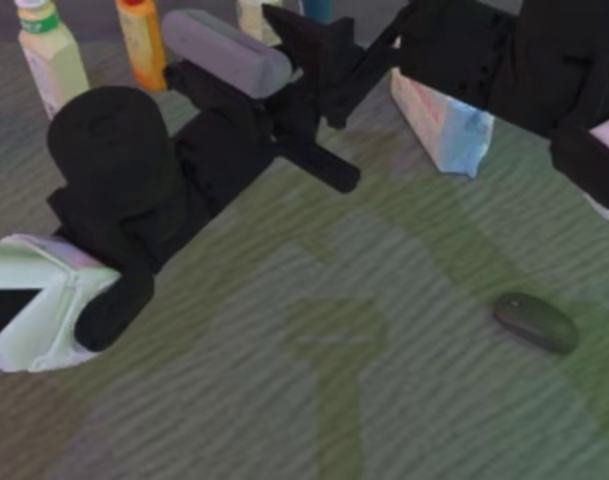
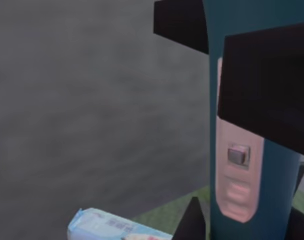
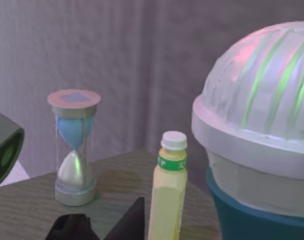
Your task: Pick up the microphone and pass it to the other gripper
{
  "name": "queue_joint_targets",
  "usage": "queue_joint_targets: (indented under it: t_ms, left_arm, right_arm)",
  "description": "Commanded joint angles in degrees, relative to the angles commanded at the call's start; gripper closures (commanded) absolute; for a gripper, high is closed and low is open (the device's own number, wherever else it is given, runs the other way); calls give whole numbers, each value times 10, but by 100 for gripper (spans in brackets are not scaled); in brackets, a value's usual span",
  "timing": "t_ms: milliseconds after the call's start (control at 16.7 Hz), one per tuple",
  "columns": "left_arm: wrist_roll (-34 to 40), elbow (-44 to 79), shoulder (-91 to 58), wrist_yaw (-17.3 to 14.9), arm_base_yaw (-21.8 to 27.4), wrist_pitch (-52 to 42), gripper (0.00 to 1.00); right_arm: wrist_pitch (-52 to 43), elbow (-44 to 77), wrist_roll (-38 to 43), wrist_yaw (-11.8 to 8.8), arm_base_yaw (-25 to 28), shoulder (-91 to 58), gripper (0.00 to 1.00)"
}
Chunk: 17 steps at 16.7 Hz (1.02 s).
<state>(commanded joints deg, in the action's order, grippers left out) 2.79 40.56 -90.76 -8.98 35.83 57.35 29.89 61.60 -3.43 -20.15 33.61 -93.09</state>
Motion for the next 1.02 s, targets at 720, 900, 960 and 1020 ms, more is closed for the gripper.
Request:
queue_joint_targets:
  t_ms: [720,900,960,1020]
  left_arm:
    - [0,0,0,0,0,0,100]
    - [0,0,0,0,0,0,100]
    - [0,0,0,0,0,0,100]
    - [0,0,0,0,0,0,100]
  right_arm:
    - [0,0,0,0,0,0,83]
    - [0,0,0,0,0,0,100]
    - [0,0,0,0,0,0,100]
    - [0,0,0,0,0,0,100]
